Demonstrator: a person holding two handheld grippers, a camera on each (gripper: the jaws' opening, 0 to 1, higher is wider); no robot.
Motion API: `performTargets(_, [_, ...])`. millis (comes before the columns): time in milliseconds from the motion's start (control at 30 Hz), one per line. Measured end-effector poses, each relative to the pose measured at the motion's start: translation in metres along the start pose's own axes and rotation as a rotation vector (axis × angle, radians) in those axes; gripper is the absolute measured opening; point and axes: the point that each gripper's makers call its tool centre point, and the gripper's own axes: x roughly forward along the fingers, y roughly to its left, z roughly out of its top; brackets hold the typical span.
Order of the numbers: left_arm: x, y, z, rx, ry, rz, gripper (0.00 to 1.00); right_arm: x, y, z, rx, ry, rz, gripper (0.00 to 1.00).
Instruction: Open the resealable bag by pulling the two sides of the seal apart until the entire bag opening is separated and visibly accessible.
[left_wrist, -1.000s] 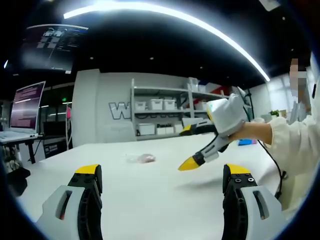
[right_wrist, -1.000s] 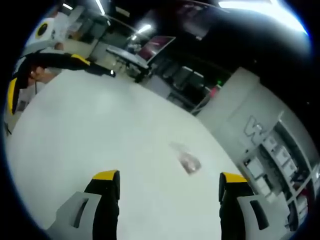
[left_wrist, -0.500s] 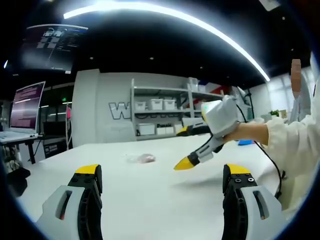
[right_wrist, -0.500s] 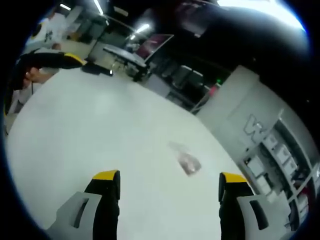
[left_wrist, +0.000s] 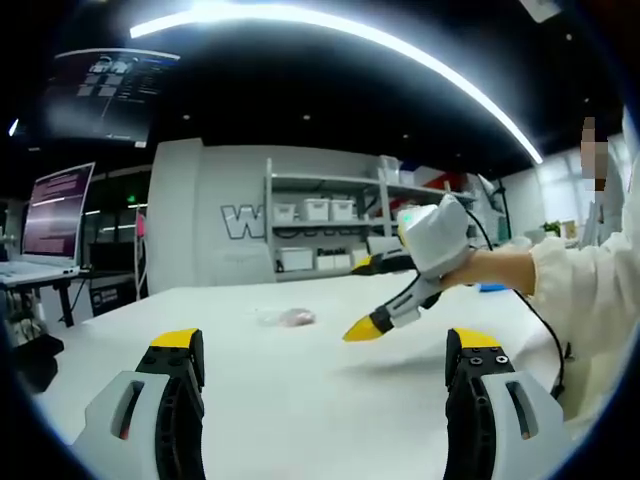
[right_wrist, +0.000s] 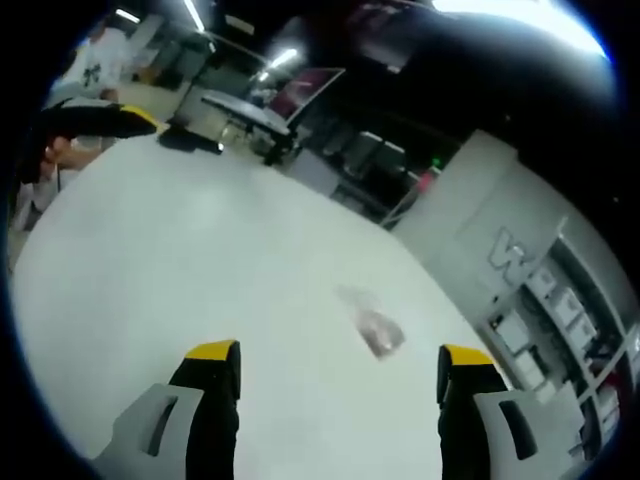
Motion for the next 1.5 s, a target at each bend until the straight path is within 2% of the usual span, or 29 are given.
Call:
performTargets(500, [-0.002,0.002,0.001,-0.004,-0.002,0.007,1.00,0.009,-0.003,0.009,0.095,-0.049,-0.002,0.79])
performTargets(1033, [-0.003,-0.001,0.004,-0.004,-0.006,0.001,1.00,0.023,-0.008,0.017,0.139,-0.060,-0.009,0.78])
performTargets(1500, [-0.003,0.002,0.004,-0.007,-0.011,0.003,1.00,0.039,-0.007,0.024,0.130,-0.056,-0.011,0.77])
